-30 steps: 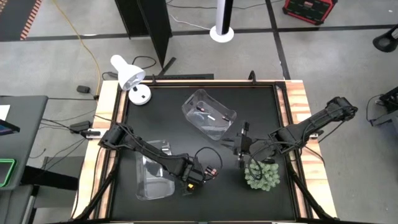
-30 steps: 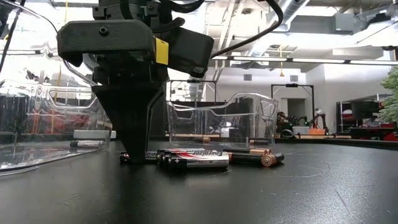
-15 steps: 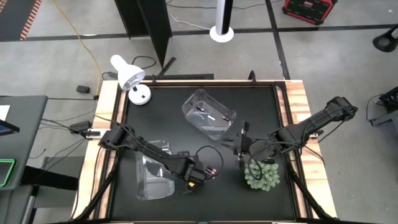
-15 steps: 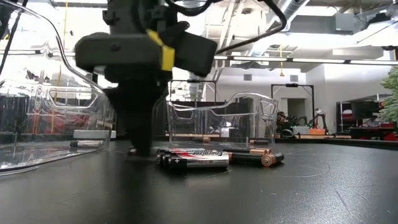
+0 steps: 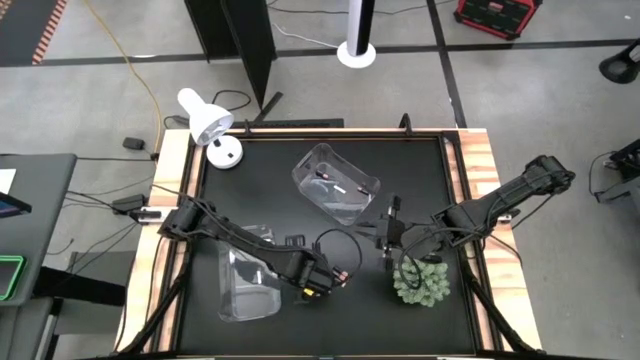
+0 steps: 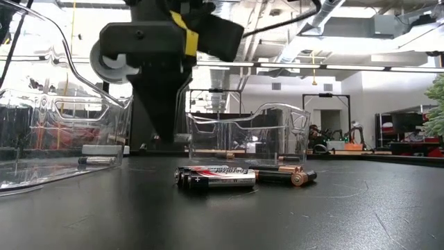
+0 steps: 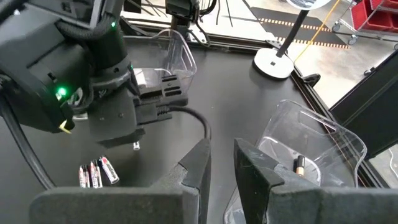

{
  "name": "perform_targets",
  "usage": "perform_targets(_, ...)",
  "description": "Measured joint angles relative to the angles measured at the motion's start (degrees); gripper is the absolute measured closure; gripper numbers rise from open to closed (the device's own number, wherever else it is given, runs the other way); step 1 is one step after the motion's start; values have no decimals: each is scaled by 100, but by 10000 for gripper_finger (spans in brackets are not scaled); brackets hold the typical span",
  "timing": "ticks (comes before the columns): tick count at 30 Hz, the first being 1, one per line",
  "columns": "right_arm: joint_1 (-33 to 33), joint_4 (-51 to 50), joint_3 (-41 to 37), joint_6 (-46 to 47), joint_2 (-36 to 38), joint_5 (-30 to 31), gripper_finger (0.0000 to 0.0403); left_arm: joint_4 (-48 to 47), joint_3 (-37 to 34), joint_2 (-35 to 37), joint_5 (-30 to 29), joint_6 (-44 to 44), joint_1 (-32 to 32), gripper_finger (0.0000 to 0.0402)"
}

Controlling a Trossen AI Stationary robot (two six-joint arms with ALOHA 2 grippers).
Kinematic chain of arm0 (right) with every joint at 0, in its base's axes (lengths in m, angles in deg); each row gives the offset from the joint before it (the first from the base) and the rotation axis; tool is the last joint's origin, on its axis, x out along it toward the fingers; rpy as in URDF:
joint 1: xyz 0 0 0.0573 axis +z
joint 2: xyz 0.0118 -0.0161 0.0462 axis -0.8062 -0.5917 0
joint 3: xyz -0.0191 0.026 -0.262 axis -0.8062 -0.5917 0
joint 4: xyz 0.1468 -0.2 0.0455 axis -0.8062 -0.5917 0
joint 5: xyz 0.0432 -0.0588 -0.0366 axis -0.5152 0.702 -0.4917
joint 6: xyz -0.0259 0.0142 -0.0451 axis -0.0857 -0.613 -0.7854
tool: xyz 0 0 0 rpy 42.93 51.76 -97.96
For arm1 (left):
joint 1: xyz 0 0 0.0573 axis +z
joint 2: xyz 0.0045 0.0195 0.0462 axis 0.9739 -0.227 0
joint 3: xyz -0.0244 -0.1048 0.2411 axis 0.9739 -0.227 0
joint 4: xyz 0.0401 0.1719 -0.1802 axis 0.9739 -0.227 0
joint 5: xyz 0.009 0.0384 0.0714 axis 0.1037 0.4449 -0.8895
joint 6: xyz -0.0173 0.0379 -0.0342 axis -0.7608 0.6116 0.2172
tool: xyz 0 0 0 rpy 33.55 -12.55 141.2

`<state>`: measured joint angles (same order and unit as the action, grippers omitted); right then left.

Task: Sort batteries
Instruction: Put the silver battery into the bottom transparent bin

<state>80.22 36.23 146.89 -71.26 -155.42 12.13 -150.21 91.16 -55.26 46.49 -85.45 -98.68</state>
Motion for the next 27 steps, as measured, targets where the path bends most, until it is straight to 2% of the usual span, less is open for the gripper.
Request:
perform_targets(10,0,-2,0,-2,-2,2,315,-848,800,21,-590,144,-4,389)
perform_targets(22,0,-6,-1,-6,0,2,315,-2416,1858,36,-1421,-79,-108,389)
perform_targets(27,0,-57,0,-7,-2,2,315,-2627,1703,366,-1499,-383,-256,389)
